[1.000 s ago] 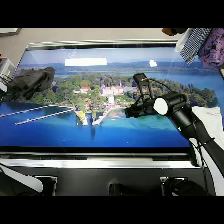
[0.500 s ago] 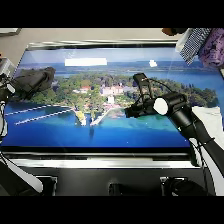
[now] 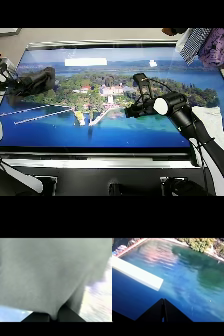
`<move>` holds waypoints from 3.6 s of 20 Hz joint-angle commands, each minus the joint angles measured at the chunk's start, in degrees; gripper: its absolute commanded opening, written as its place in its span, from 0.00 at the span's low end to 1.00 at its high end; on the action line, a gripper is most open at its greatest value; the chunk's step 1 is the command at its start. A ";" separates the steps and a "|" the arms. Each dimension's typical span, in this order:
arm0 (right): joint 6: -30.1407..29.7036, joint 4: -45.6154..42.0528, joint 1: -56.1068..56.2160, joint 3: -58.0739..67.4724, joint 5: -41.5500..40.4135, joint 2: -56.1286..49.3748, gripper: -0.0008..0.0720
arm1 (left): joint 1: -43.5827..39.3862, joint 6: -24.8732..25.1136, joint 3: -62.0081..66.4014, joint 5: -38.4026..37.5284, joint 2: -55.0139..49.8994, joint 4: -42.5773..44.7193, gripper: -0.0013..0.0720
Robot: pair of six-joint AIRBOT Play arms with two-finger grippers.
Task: Fold the clothes and pants, and hang the long-sleeved shirts on hangers.
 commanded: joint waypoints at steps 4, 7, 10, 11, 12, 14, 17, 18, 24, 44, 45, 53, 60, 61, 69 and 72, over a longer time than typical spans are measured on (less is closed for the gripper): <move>0.02 0.00 0.07 0.04 0.02 -0.04 0.06 | -10.64 2.71 -13.92 -8.20 17.57 -7.17 0.04; 0.02 0.00 0.07 0.04 0.00 -0.04 0.06 | -21.11 2.14 -25.86 -10.69 26.21 -7.15 0.04; 0.02 0.00 0.07 0.04 0.00 -0.04 0.06 | -32.24 -5.18 -40.50 -2.80 34.40 -7.15 0.04; 0.02 0.00 0.07 0.04 0.00 -0.04 0.06 | -35.60 -7.69 -44.78 -1.25 36.24 -7.21 0.04; 0.02 0.00 0.07 0.04 0.00 -0.04 0.06 | -39.34 -9.60 -48.96 0.20 37.90 -7.21 0.04; 0.02 0.00 0.07 0.04 0.00 -0.04 0.06 | -45.99 -12.70 -55.17 2.69 40.04 -7.19 0.04; 0.02 0.00 0.07 0.04 0.00 -0.04 0.06 | -54.38 -15.23 -59.63 4.17 40.52 -7.15 0.04; 0.02 0.00 0.07 0.04 0.00 -0.04 0.06 | -56.57 -16.15 -60.41 6.01 40.52 -7.15 0.04; 0.02 0.00 0.07 0.04 0.00 -0.04 0.06 | -57.20 -20.31 -58.99 6.38 46.58 -9.68 0.71; 3.13 32.98 -21.86 -2.43 -4.20 -7.78 0.65 | -17.81 -15.56 -58.27 -14.49 77.50 -3.13 0.94; -2.78 38.75 -21.92 -2.95 -3.15 -11.04 0.68 | -17.57 -15.56 -58.27 -14.47 77.50 -1.68 0.94; -10.64 48.48 -13.44 -2.93 -9.49 -27.52 0.67 | -17.49 -16.55 -58.27 -13.60 77.48 0.87 0.94; -8.50 49.46 -7.19 -2.93 -18.71 -28.65 0.66 | -17.44 -16.63 -58.27 -15.02 72.37 0.87 0.94; -8.00 49.40 -6.51 -2.93 -19.37 -29.07 0.65 | -17.44 -16.63 -58.27 -14.99 71.60 0.87 0.94; -6.47 43.23 -8.11 -2.89 -19.17 -27.43 0.05 | -17.38 -11.76 -58.95 -14.19 65.64 0.04 0.94; -5.88 39.01 -8.50 -2.89 -15.80 -25.68 0.05 | -17.38 -5.60 -63.12 -9.22 60.30 -3.96 0.93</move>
